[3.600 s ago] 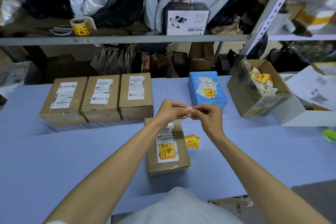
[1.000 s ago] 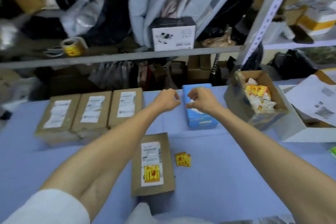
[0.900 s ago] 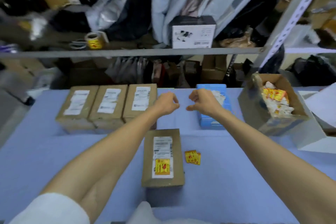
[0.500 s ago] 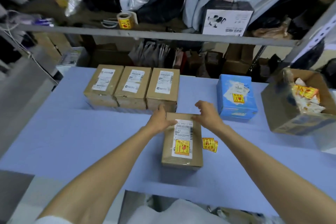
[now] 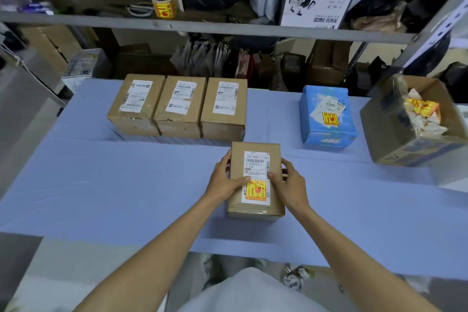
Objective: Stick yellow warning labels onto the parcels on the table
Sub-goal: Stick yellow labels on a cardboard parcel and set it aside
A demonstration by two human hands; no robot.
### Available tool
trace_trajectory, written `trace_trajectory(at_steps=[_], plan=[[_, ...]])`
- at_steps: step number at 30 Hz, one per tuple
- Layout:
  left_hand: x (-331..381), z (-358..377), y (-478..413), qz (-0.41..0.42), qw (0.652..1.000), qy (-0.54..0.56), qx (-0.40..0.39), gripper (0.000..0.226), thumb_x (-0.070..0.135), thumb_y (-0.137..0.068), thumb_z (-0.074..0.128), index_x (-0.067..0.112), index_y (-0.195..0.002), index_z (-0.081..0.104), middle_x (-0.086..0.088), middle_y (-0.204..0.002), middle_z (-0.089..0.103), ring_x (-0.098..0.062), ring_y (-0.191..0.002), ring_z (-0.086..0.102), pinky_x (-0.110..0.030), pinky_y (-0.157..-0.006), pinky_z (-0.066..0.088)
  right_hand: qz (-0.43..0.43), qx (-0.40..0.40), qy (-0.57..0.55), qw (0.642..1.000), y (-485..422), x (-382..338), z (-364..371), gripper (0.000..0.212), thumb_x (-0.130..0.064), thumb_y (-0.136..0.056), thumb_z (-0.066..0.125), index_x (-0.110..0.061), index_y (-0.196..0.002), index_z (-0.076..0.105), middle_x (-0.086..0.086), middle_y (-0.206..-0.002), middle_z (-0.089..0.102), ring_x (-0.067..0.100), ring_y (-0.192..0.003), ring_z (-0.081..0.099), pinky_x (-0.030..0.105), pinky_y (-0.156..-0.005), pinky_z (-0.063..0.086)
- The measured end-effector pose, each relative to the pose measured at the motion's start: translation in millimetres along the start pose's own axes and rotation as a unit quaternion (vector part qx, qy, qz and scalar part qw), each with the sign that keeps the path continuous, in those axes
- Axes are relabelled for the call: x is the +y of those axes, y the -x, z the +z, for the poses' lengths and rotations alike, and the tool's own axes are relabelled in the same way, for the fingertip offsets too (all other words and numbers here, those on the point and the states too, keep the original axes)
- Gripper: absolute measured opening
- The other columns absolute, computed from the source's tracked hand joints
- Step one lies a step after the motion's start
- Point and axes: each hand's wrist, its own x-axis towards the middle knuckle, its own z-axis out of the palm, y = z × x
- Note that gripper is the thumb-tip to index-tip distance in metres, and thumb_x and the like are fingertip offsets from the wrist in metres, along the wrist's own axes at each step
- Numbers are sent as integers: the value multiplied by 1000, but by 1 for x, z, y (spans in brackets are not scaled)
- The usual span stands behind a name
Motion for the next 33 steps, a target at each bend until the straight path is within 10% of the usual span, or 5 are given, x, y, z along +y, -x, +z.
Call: trace_trajectory(at_steps=[12,21,33], plan=[[-11,-4,1,-36,998,7,-42,104,16,-74,81,43,-148,13,2,-145,44,-23,-124,52,-43,-98,50,26,-83,-120,989,15,10,-8,56,-22,-86,70,-34,-135,47,-5,-119,63,9,-102,63,14,-70,53],[40,6,-38,-5,998,19,-67,109,29,-59,88,36,-148,26,8,-138,52,-16,-119,57,-42,-100,49,14,8,-126,992,-23,-22,-41,52,-14,-84,70,-17,-133,51,2,-117,65,7,-92,63,12,-68,49],[89,51,-119,-27,996,49,-71,96,16,-69,82,29,-147,28,-4,-137,54,-22,-121,55,-46,-101,47,30,21,-71,997,-107,-55,-86,51,-13,-87,65,-16,-135,48,1,-120,60,14,-100,56,29,-85,45]])
